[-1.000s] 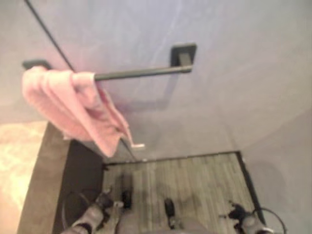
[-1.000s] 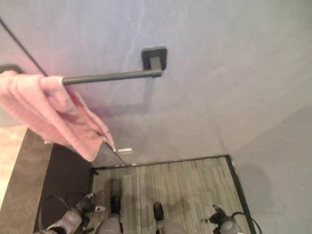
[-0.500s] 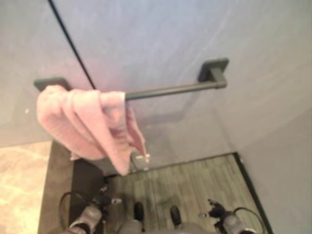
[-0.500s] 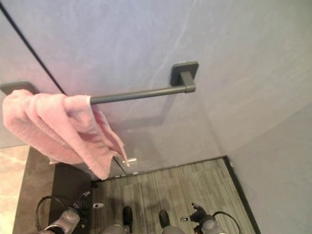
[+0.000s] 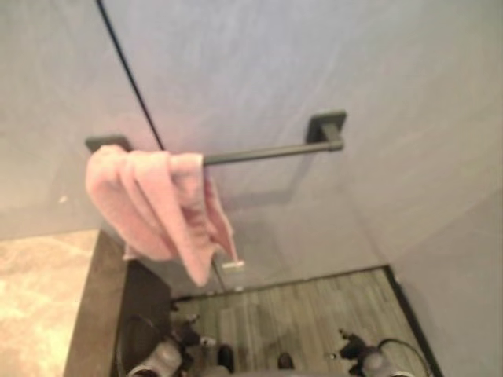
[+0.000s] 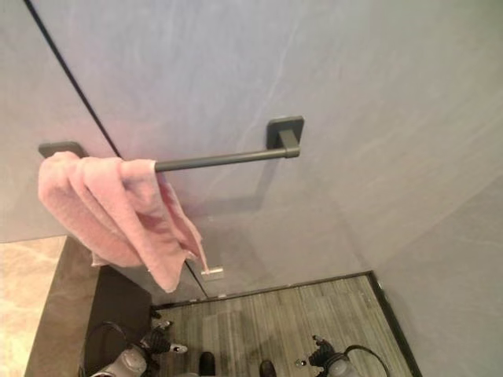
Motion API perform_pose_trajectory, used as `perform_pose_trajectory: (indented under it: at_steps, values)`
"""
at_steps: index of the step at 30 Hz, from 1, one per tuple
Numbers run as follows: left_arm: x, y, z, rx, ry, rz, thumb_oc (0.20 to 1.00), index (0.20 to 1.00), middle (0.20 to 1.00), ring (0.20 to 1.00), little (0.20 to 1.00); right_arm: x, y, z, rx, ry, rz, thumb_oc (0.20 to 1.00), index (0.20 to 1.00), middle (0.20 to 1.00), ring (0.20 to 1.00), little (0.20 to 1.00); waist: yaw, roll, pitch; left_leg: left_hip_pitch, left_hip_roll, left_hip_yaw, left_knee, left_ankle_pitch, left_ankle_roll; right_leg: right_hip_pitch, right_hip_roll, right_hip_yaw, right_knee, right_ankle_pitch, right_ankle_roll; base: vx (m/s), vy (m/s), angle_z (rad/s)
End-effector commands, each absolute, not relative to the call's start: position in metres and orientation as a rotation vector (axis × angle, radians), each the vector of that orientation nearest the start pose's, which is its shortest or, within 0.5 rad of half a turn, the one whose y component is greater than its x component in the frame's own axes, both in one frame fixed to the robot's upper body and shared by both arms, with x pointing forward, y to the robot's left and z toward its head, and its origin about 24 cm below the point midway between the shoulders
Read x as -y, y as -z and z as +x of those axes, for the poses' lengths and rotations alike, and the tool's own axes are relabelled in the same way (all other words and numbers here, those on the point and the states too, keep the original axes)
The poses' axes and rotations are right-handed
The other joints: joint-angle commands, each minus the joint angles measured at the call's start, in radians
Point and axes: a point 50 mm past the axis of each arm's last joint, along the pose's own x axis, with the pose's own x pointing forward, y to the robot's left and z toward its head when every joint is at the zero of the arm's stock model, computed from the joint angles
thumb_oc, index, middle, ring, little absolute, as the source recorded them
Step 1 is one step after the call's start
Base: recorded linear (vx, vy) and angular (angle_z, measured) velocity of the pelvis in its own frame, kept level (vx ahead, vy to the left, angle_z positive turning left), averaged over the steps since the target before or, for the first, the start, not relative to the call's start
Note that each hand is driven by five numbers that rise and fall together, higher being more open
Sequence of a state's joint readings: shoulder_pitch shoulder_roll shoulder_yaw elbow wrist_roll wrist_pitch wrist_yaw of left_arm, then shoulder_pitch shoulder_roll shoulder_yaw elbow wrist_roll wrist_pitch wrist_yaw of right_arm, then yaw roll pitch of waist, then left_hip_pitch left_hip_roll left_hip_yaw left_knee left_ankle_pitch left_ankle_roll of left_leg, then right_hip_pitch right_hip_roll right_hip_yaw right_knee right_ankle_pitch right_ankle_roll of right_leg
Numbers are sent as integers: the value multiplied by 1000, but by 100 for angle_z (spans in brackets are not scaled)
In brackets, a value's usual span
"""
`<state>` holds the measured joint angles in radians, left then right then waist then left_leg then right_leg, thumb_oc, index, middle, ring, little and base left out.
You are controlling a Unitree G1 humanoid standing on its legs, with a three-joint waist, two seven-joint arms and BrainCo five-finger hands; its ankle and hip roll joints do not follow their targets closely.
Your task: Put brush and paste in cup on sink, flatten towel.
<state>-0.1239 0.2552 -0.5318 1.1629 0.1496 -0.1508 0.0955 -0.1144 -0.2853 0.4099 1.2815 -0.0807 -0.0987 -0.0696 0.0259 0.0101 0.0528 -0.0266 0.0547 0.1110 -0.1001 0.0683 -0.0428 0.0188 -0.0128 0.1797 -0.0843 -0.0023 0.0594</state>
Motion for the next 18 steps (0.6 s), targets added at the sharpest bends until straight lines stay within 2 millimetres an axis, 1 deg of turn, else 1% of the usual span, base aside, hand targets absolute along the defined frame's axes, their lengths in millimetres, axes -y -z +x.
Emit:
perform_pose_trajectory:
  at_steps: [1,3,5,7,8,10,11,12,13,14,15,17,18]
  values:
    - [-189,132,185,-806,378,699,1000,1000,1000,1000,1000,242,146,138,-1061,-186,-695,1000,1000,1000,1000,1000,21,-30,35,20,46,22,13,-26,-67,-26,-57,-22,29,-2,84,0,0,0]
    - [-185,130,188,-787,396,697,1000,1000,1000,1000,1000,244,146,137,-1071,-187,-699,1000,1000,1000,1000,1000,22,-25,35,19,48,21,13,-25,-68,-26,-57,-26,30,-3,83,-9,0,5]
    - [-176,123,197,-724,446,693,1000,1000,1000,1000,1000,248,144,138,-1077,-184,-710,1000,1000,1000,1000,1000,25,-11,38,15,50,15,13,-20,-72,-27,-55,-37,35,-7,81,-28,-7,7]
    - [-173,121,200,-700,467,701,1000,1000,1000,1000,1000,249,144,139,-1078,-180,-713,1000,1000,1000,1000,1000,27,-7,40,14,51,10,13,-18,-73,-27,-55,-42,37,-8,81,-35,-9,6]
    - [-169,115,205,-661,495,707,1000,1000,1000,1000,1000,252,143,140,-1077,-181,-731,1000,1000,1000,1000,1000,35,0,45,7,51,0,13,-12,-74,-28,-55,-52,39,-10,80,-62,-27,13]
    - [-162,103,214,-572,539,711,1000,1000,1000,1000,1000,254,140,146,-1042,-247,-860,1000,1000,1000,1000,1000,50,7,53,-1,52,-12,13,-7,-76,-30,-55,-64,43,-12,80,-72,-39,23]
    - [-159,96,219,-538,565,722,1000,1000,1000,1000,1000,251,139,148,-1026,-342,-965,1000,1000,1000,1000,1000,61,9,58,-10,51,-23,13,-3,-77,-31,-58,-76,45,-14,80,-41,-30,28]
    - [-160,96,219,-538,565,722,1000,1000,1000,1000,1000,251,139,148,-1026,-342,-965,1000,1000,1000,1000,1000,60,9,58,-10,51,-24,13,-3,-77,-31,-58,-76,45,-14,80,-93,-67,32]
    - [-159,77,233,-454,569,747,1000,1000,1000,1000,1000,259,136,152,-1034,-355,-1023,1000,1000,1000,1000,1000,83,17,74,-26,50,-45,13,8,-79,-37,-58,-95,54,-19,79,-91,-65,39]
    - [-161,64,240,-403,572,739,1000,1000,1000,1000,1000,261,136,151,-1047,-356,-1029,1000,1000,1000,1000,1000,86,19,76,-35,50,-58,13,14,-79,-41,-58,-106,59,-22,78,-110,-87,43]
    - [-168,52,242,-376,566,718,1000,1000,1000,1000,1000,262,136,151,-1058,-369,-1042,1000,1000,1000,1000,1000,96,23,79,-39,49,-68,13,19,-80,-39,-59,-119,59,-25,77,-40,-54,68]
    - [-175,32,246,-309,571,704,1000,1000,1000,1000,1000,264,137,146,-1083,-389,-1042,1000,1000,1000,1000,1000,111,26,80,-47,47,-84,13,30,-80,-36,-60,-133,56,-21,76,-24,-44,59]
    - [-176,31,245,-313,570,704,1000,1000,1000,1000,1000,263,138,146,-1084,-392,-1041,1000,1000,1000,1000,1000,107,23,79,-42,46,-85,13,21,-80,-28,-62,-136,54,-29,76,-24,-48,25]
